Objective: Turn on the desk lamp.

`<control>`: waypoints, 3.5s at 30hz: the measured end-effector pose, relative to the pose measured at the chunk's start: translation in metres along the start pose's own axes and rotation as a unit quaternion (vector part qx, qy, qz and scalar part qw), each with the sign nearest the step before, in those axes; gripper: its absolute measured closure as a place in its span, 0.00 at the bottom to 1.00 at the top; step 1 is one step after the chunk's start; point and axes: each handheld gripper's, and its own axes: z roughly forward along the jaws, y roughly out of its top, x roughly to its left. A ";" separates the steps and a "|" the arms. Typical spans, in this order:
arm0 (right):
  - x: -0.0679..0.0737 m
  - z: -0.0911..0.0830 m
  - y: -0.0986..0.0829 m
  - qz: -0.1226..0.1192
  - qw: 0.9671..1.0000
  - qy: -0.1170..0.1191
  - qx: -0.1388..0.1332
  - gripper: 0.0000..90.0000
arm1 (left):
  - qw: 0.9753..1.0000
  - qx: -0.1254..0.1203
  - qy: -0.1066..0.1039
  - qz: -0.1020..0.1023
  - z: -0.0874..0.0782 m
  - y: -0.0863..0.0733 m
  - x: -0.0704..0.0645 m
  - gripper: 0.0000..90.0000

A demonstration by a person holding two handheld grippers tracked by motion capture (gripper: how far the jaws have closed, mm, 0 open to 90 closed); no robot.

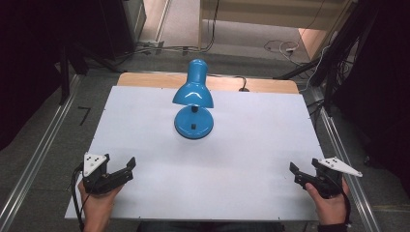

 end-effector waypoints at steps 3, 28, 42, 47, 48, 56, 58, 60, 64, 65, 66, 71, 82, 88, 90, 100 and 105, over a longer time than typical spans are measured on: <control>-0.005 0.001 -0.001 0.009 1.000 -0.004 0.003 0.15 | 1.000 -0.001 0.002 -0.001 0.000 0.000 0.000 0.12; -0.006 0.005 0.000 0.016 1.000 -0.004 0.009 0.15 | 1.000 -0.007 -0.005 -0.007 0.008 0.008 -0.006 0.13; -0.006 0.006 0.000 0.017 1.000 -0.003 0.011 0.15 | 1.000 -0.007 -0.015 -0.002 0.014 0.012 -0.015 0.15; -0.006 0.006 0.000 0.017 1.000 -0.003 0.012 0.15 | 1.000 -0.009 -0.015 0.000 0.017 0.014 -0.017 0.17; -0.006 0.006 0.000 0.017 1.000 -0.003 0.012 0.15 | 1.000 -0.009 -0.015 0.000 0.018 0.015 -0.018 0.17; -0.007 0.006 0.000 0.017 1.000 -0.002 0.013 0.15 | 1.000 -0.013 -0.019 0.003 0.026 0.020 -0.025 0.23; -0.007 0.007 0.000 0.018 1.000 -0.002 0.015 0.15 | 1.000 -0.014 -0.023 0.005 0.030 0.021 -0.028 0.26; -0.007 0.007 -0.001 0.020 1.000 -0.002 0.017 0.15 | 1.000 -0.013 -0.025 0.006 0.031 0.022 -0.029 0.28; -0.007 0.008 -0.001 0.020 1.000 -0.002 0.017 0.15 | 0.999 -0.013 -0.030 0.012 0.036 0.025 -0.034 0.30; -0.007 0.008 -0.001 0.020 1.000 -0.002 0.017 0.15 | 0.999 -0.013 -0.030 0.012 0.036 0.025 -0.034 0.31; -0.007 0.007 -0.001 0.019 1.000 -0.002 0.017 0.15 | 0.999 -0.013 -0.033 0.014 0.040 0.027 -0.038 0.33; -0.006 0.007 0.000 0.020 1.000 -0.001 0.018 0.15 | 0.999 -0.012 -0.036 0.019 0.047 0.030 -0.044 0.34; -0.007 0.008 -0.001 0.019 1.000 0.001 0.019 0.15 | 0.998 -0.011 -0.049 0.024 0.061 0.037 -0.055 0.40; -0.007 0.008 0.000 0.020 1.000 0.001 0.019 0.15 | 0.998 -0.010 -0.057 0.028 0.067 0.040 -0.061 0.44; -0.007 0.008 0.000 0.020 1.000 0.001 0.019 0.15 | 0.998 -0.010 -0.058 0.029 0.070 0.041 -0.063 0.44; -0.007 0.008 -0.001 0.022 1.000 0.001 0.021 0.15 | 0.997 -0.008 -0.068 0.036 0.080 0.045 -0.073 0.47; -0.007 0.008 0.000 0.023 1.000 0.001 0.020 0.15 | 0.997 -0.008 -0.071 0.037 0.085 0.047 -0.078 0.49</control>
